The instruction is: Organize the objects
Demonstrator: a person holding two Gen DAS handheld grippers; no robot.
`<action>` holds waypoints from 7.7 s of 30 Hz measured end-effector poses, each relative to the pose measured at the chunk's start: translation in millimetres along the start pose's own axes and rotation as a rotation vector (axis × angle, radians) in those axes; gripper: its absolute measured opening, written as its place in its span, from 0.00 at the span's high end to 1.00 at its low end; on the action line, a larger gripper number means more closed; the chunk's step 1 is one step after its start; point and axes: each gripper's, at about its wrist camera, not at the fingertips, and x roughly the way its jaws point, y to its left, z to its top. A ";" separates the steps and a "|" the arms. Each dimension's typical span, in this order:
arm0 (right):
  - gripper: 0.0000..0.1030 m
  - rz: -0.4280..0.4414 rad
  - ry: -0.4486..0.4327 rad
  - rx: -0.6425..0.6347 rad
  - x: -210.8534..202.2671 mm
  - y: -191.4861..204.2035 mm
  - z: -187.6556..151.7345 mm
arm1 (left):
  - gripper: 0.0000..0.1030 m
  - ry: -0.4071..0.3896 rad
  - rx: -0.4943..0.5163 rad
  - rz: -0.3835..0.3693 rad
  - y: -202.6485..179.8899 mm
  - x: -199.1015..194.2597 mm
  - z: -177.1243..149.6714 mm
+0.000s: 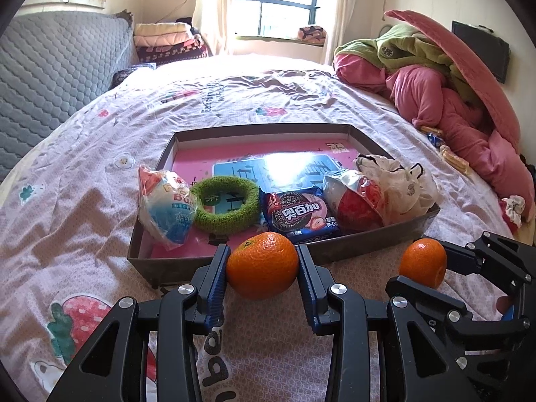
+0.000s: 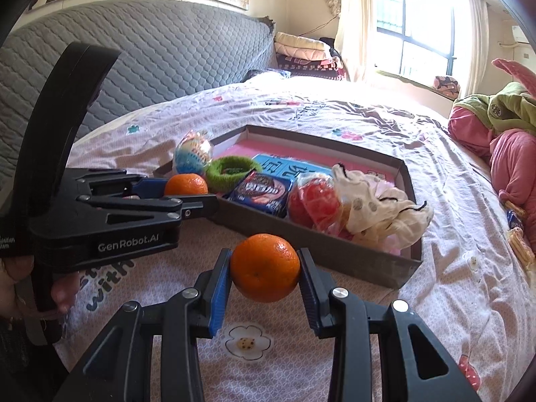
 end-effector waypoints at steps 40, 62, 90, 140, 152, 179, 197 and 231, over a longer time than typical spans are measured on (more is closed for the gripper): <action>0.63 -0.182 -0.217 0.137 -30.6 -55.4 51.1 | 0.61 -0.142 -0.154 0.046 39.0 -5.6 48.8; 0.63 -0.177 -0.059 0.073 -3.1 -62.6 25.0 | 0.61 -0.027 -0.101 0.049 28.3 24.0 37.6; 0.62 -0.174 0.016 0.107 40.0 -72.4 20.7 | 0.61 0.027 -0.063 0.076 13.6 51.0 32.4; 0.58 -0.168 0.036 0.148 37.0 -76.6 18.4 | 0.53 0.061 -0.031 0.093 10.1 48.6 23.4; 0.52 -0.161 -0.017 0.183 20.9 -78.2 24.1 | 0.44 0.037 -0.046 0.068 11.3 34.3 26.3; 0.28 -0.141 -0.175 0.252 -24.4 -52.6 32.0 | 0.25 -0.140 -0.077 0.162 3.2 -24.3 19.2; 0.11 -0.174 -0.192 0.267 -44.9 -27.0 14.9 | 0.24 -0.099 -0.069 0.216 -4.9 -43.9 -15.5; 0.11 -0.138 -0.060 0.221 -49.6 0.9 -42.2 | 0.24 0.017 -0.110 0.157 0.1 -51.1 -74.4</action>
